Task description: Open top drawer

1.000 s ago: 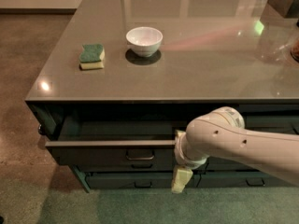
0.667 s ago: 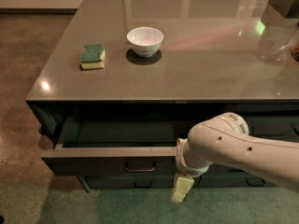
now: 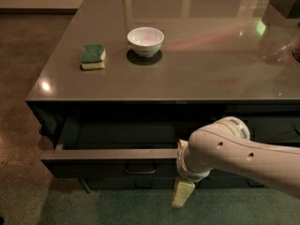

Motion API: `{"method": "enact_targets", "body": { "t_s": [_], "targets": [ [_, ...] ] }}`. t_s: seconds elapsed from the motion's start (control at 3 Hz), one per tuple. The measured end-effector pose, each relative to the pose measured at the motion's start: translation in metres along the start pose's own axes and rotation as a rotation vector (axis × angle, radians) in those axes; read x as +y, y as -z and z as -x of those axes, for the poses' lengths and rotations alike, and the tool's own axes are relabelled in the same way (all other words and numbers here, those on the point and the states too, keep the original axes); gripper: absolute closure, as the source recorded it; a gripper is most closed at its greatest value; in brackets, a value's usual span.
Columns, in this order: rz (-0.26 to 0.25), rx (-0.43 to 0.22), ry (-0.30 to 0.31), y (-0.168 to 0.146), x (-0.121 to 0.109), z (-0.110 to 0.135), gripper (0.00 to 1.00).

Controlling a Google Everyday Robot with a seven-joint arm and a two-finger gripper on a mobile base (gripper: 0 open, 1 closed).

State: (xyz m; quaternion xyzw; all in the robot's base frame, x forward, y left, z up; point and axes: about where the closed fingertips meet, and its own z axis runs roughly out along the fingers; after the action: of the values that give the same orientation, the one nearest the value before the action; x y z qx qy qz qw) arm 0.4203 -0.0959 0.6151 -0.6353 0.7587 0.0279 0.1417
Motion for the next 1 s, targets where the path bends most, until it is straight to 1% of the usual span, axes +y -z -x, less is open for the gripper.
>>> {"method": "enact_targets", "body": {
  "t_s": [0.33,0.67,1.0],
  "targets": [
    [0.0,0.0,0.0,0.004,-0.001,0.001,0.0],
    [0.007,0.0,-0.026,0.01,0.037,-0.001,0.0],
    [0.014,-0.001,-0.019,0.01,0.047,-0.002,0.0]
  ]
}}
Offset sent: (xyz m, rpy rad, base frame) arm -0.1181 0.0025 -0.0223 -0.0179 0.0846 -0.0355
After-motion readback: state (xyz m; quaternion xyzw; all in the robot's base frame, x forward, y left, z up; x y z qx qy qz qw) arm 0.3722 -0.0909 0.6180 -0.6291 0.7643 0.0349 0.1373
